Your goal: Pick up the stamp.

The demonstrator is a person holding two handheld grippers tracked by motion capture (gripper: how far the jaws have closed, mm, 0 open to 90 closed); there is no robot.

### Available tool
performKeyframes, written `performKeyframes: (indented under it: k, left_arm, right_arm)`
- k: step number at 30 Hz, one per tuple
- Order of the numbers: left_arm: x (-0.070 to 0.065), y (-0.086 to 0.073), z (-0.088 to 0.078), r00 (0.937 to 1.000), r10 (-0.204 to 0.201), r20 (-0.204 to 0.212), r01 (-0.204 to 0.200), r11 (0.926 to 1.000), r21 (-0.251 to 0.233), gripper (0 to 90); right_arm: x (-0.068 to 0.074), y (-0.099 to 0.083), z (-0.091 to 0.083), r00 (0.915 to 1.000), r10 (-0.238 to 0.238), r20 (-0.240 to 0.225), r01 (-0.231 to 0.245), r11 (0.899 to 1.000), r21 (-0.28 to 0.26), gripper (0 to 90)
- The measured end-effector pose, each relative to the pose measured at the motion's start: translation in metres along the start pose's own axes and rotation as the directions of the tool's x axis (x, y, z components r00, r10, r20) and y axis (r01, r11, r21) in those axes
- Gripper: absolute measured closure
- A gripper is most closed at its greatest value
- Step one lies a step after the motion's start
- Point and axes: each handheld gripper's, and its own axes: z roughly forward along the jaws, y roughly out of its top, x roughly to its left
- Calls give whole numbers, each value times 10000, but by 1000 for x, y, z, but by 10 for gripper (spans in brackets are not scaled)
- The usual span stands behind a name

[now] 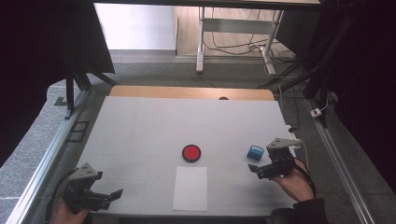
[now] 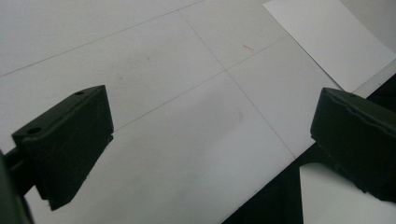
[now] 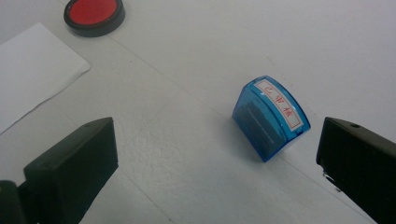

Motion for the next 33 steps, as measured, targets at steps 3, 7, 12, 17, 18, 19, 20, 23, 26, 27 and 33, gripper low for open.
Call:
performKeyframes:
  k: [3,7,12,17,18,19,20,23,26,27,33]
  left_arm:
    - [0,0,0,10000,5,-13,-5,10000,8,0]
    - [0,0,0,10000,3,-8,-3,10000,15,0]
    - [0,0,0,10000,11,35,-11,10000,39,0]
    - [0,0,0,10000,12,45,-12,10000,62,0]
    - [0,0,0,10000,10,47,-10,10000,65,0]
    - [1,0,1,10000,4,52,-4,10000,64,0]
    - [1,0,1,10000,0,57,0,10000,70,0]
    - [0,0,1,10000,-9,48,8,10000,77,0]
    - [1,1,1,10000,-24,55,24,10000,90,0]
    - [1,1,1,10000,-32,57,32,10000,89,0]
    - [1,1,1,10000,-47,57,46,9999,109,0]
  right_arm:
    - [-6,4,5,9999,-105,0,105,9998,170,0]
    - [-12,8,9,9997,-245,7,245,9993,289,0]
    - [-17,10,14,9993,-375,-32,376,9985,386,0]
    - [-24,13,22,9986,-519,-31,520,9962,704,0]
    - [-27,14,25,9986,-524,-47,526,9956,775,0]
    - [-27,14,25,9986,-524,-47,526,9956,775,0]
    - [-30,15,28,9982,-594,-99,600,9947,835,0]
    - [-33,15,32,9974,-712,-123,721,9924,998,0]
    - [-35,15,36,9968,-793,-89,798,9905,1123,0]
    - [-37,15,39,9963,-849,-96,855,9891,1200,9]
    - [-41,15,42,9953,-919,-296,950,9867,1319,113]
